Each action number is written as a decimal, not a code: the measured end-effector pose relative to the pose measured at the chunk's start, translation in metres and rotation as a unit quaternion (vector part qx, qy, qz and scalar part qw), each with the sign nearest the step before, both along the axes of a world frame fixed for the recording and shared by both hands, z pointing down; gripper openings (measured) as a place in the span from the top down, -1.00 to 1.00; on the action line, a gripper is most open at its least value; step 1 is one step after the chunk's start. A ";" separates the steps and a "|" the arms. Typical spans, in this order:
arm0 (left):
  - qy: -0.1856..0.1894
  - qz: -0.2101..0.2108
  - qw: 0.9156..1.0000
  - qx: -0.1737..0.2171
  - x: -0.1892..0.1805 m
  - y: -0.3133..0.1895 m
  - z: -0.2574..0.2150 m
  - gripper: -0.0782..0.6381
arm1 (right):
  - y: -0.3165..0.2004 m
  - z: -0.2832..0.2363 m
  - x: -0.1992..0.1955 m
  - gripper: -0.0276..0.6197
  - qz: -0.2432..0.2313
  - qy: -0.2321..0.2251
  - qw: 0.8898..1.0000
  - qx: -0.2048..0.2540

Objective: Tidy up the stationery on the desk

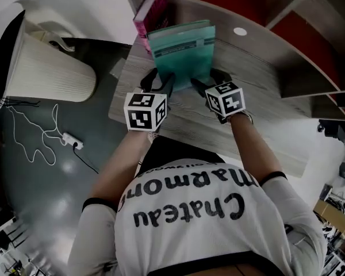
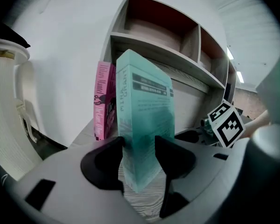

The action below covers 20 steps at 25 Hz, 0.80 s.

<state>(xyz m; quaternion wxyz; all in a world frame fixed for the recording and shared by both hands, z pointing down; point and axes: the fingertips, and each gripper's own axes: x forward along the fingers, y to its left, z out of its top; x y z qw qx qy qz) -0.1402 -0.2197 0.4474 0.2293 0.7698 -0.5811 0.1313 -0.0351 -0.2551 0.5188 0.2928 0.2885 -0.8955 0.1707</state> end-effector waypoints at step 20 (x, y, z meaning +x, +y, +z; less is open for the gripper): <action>-0.011 0.009 1.000 0.007 -0.033 -0.031 0.005 0.21 | -0.065 0.012 -0.045 -0.01 0.026 0.078 0.997 0.015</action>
